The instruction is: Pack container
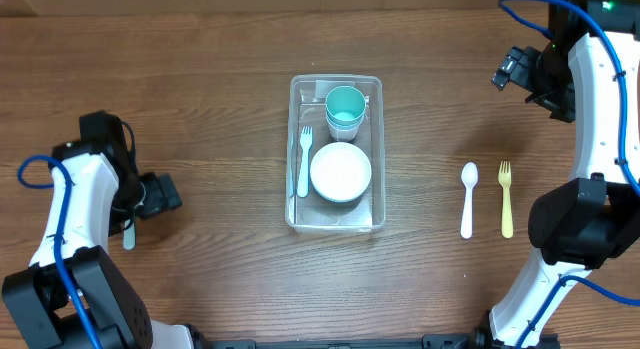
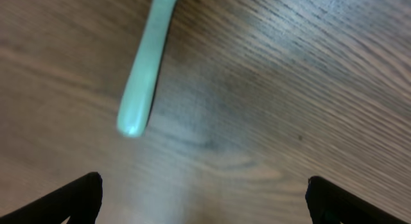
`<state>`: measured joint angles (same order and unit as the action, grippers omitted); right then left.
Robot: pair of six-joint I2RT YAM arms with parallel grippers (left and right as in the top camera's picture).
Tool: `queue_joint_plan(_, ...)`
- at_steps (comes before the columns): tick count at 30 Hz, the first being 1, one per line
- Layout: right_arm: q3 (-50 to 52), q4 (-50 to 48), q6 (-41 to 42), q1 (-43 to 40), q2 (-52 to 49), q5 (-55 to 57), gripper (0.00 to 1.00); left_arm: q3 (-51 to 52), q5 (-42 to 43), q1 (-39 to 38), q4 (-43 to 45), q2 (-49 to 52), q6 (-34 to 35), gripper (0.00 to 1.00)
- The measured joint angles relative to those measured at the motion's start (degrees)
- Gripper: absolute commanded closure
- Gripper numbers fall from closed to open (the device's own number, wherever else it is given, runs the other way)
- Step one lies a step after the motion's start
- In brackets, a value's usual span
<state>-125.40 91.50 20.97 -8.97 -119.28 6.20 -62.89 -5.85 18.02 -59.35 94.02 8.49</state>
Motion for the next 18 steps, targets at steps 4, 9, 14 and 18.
queue_joint_plan(4, 0.0, 0.0, 0.0, 0.0, 0.0, 0.0, 0.00, 4.1, 0.0, 0.0, 6.8, 0.0, -6.6, 0.00)
queue_joint_plan(9, 0.0, 0.0, 0.0, 0.0, 0.0, 0.0, 0.00, 4.3, -1.7, 0.1, 10.8, 0.0, -12.1, 0.00)
queue_joint_plan(14, 0.0, 0.0, 0.0, 0.0, 0.0, 0.0, 0.00, 4.3, -8.1, 3.1, 11.4, 0.0, -10.0, 0.00)
queue_joint_plan(18, 0.0, 0.0, 0.0, 0.0, 0.0, 0.0, 0.00, 4.3, -13.6, 6.8, 10.6, 0.0, -5.2, 0.00)
